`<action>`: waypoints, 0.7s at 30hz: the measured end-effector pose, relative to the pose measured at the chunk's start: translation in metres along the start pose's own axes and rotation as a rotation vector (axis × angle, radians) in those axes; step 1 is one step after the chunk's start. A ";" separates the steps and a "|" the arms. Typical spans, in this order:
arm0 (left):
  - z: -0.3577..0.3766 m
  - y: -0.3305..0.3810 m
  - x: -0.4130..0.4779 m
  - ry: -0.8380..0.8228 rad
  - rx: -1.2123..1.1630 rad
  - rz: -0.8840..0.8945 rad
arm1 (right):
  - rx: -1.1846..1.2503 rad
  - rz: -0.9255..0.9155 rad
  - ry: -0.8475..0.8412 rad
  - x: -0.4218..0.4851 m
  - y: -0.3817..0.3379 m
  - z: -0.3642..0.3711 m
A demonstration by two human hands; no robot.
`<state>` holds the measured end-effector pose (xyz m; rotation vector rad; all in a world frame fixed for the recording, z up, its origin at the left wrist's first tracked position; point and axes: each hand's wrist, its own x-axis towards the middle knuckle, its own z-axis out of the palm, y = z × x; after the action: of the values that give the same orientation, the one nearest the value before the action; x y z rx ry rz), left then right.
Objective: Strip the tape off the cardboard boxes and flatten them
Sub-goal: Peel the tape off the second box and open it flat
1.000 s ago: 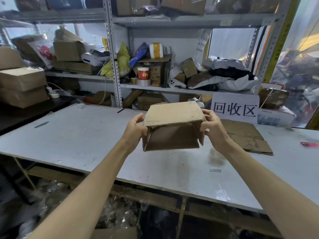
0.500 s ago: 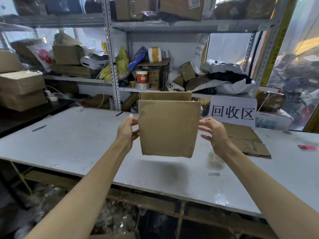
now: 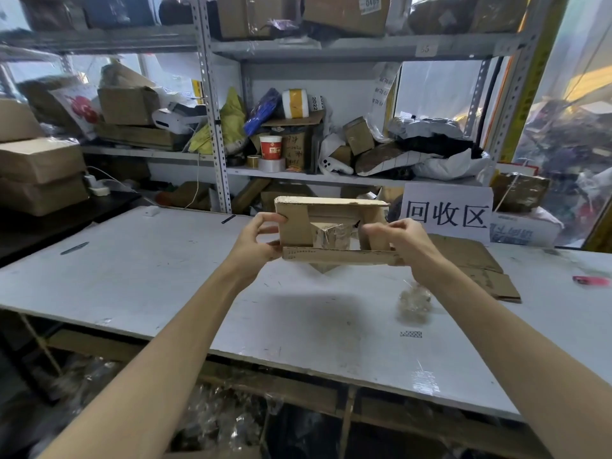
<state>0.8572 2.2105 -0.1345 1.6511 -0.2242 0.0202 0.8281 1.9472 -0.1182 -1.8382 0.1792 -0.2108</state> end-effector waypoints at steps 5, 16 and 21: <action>0.026 0.011 0.007 0.136 -0.019 -0.072 | -0.152 -0.051 0.243 0.002 0.003 0.011; 0.040 0.022 0.008 0.095 0.158 0.027 | 0.326 0.029 0.249 0.009 0.006 -0.002; 0.050 0.032 0.002 -0.005 0.172 0.077 | 0.695 0.092 0.256 0.006 0.008 -0.007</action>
<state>0.8483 2.1587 -0.1069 1.8130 -0.2969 0.0955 0.8323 1.9374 -0.1235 -1.1068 0.3224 -0.3898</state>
